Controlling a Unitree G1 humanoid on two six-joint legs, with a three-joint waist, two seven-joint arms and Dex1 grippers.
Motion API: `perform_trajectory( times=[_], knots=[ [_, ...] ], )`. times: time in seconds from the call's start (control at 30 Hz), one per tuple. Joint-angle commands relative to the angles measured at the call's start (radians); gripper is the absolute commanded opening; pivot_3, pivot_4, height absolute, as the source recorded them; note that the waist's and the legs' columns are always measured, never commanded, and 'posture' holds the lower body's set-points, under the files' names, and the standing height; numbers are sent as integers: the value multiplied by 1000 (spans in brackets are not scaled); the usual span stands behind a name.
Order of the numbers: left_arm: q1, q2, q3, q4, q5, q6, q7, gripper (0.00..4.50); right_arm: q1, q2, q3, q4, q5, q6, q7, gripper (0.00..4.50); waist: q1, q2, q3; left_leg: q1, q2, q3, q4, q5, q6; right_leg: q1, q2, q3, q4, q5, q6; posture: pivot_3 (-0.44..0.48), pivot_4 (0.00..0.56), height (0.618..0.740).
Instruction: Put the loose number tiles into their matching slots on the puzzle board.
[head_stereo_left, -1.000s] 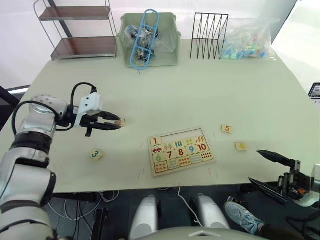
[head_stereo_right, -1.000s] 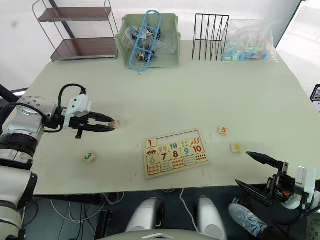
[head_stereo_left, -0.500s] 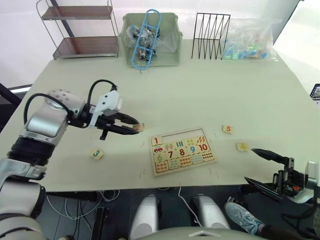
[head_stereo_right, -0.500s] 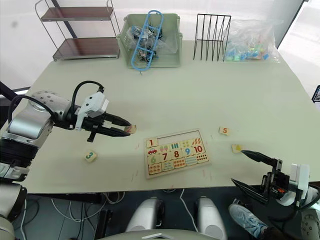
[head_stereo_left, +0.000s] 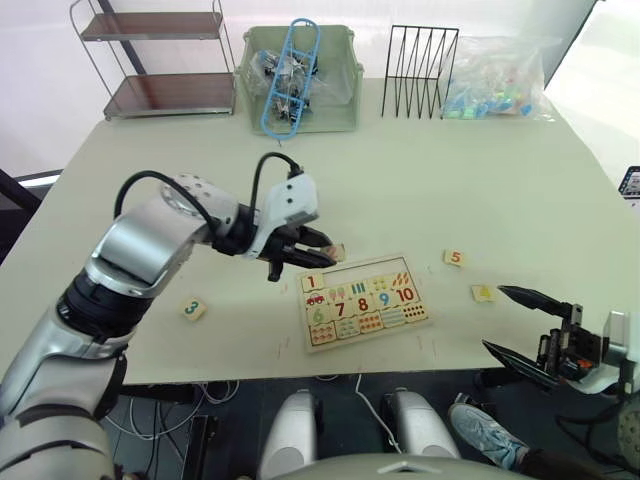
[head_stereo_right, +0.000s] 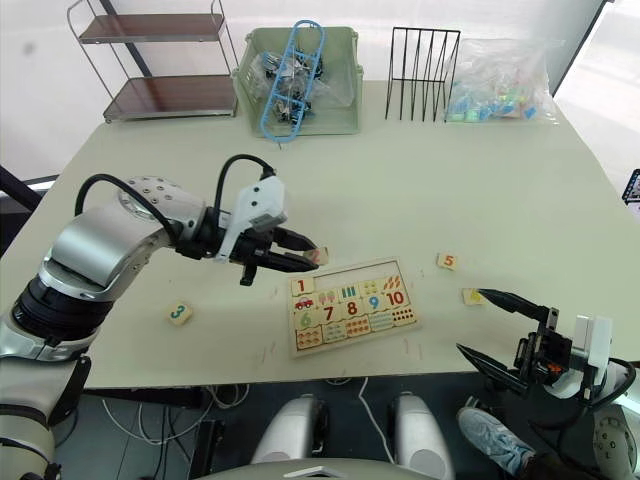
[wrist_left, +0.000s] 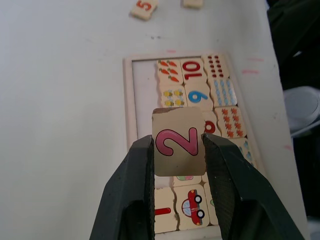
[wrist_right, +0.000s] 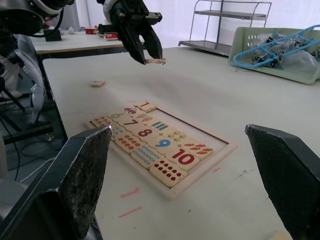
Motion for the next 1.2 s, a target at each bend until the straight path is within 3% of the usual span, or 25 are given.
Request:
perform_trajectory(
  times=[0.03,0.27,0.57,1.2],
  knots=[
    [-47,-7,-52,-27,39,39,5,942,-8,8,1,-13,0,-14,-6,4500,1,0,0,0,0,0,0,0,0,0,0,0,0,0,0,0,150,740],
    [-102,-24,-217,-4,152,28,-28,942,-6,16,-1,-16,2,-16,-20,4500,1,0,0,0,0,0,0,0,0,0,0,0,0,0,0,0,150,740],
    [-176,-81,-328,121,255,44,-49,942,17,29,-5,-31,-2,-31,-36,4500,1,0,0,0,0,0,0,0,0,0,0,0,0,0,0,0,150,740],
    [-225,-172,-370,288,358,22,-111,942,50,63,6,-71,-20,-53,-82,4500,2,0,0,0,0,0,0,0,0,0,0,0,0,0,0,0,150,740]
  ],
)
